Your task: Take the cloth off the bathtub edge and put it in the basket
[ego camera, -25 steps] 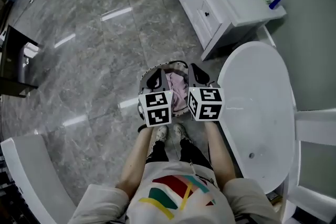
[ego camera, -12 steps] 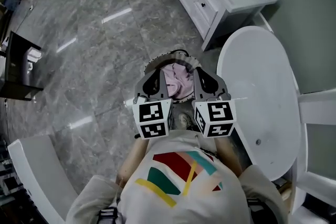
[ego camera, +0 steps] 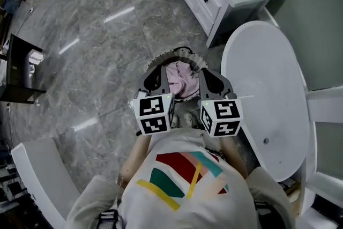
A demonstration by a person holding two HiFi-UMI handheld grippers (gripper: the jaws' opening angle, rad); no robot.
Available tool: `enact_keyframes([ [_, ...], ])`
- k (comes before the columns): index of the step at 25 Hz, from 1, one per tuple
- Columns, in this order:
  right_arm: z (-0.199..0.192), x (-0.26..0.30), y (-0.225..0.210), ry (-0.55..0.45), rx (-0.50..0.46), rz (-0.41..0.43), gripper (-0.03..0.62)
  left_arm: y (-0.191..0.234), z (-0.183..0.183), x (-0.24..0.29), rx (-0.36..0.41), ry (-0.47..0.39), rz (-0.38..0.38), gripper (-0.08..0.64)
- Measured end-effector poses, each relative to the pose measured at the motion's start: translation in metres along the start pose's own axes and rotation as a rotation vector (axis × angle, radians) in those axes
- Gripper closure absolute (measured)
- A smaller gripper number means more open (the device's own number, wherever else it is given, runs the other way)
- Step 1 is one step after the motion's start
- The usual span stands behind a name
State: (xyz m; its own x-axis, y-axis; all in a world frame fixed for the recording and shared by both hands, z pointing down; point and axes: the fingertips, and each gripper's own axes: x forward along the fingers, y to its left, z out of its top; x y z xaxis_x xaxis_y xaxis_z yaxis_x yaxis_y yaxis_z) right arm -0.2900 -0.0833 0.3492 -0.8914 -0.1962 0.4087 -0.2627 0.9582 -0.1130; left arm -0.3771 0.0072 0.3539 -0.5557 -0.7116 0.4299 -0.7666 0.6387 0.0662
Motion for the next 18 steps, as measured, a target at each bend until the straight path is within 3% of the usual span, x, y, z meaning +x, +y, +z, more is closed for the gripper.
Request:
enact_keyframes([
  [18, -0.012, 0.006, -0.004, 0.033, -0.011, 0.009, 0.581, 0.0, -0.018, 0.003, -0.016, 0.047, 0.007, 0.541],
])
